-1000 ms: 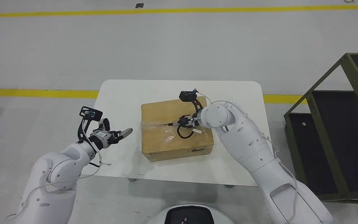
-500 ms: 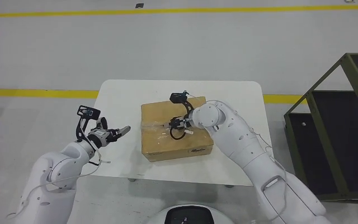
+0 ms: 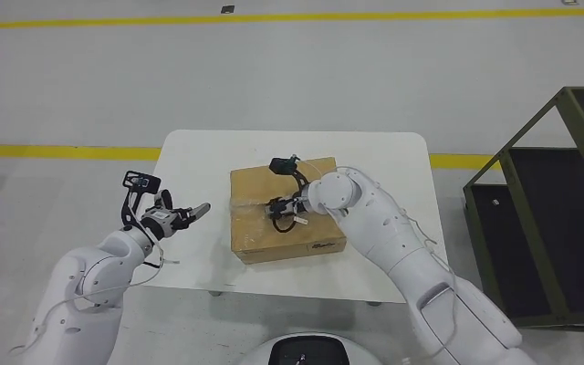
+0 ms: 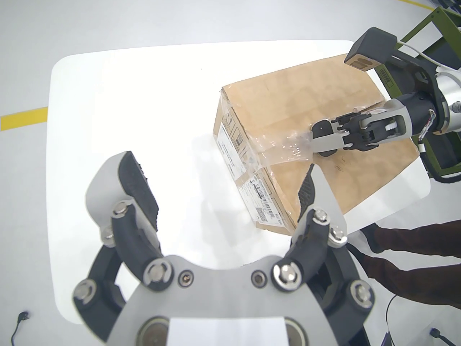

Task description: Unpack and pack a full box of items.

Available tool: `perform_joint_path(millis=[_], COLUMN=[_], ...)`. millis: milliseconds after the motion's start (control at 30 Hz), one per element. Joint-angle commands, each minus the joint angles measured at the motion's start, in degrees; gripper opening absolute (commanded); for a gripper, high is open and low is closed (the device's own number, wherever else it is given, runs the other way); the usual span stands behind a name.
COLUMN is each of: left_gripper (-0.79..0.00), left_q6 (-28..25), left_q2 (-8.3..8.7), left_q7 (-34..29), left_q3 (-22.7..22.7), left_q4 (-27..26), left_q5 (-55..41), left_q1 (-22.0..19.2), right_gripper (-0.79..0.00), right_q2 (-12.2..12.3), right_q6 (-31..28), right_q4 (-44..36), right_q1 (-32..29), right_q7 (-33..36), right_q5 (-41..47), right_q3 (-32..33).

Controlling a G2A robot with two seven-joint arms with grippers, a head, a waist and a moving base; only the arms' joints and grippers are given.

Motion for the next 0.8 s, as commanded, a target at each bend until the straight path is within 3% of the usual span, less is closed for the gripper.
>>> perform_joint_path(millis=[0, 400, 767], left_gripper=[0.0, 0.0, 0.0], left_q6=[0.0, -5.2, -10.1], left_q2=[0.07, 0.79, 1.41], left_q7=[0.1, -5.7, -9.7], left_q3=[0.0, -0.3, 1.6], left_q4=[0.0, 0.8, 0.0], left_q5=[-0.1, -6.0, -9.6], left_q1=[0.0, 1.2, 2.1], right_gripper=[-0.785, -0.785, -0.785], right_q2=[-0.3, -0.5, 1.8], right_q6=[-0.9, -2.6, -2.3], right_q4=[0.3, -0.4, -9.0], right_q1=[0.0, -0.3, -4.4], right_q7=[0.3, -0.2, -1.1], right_q5=[1.3, 4.8, 6.5], right_q3=[-0.1, 1.6, 6.6])
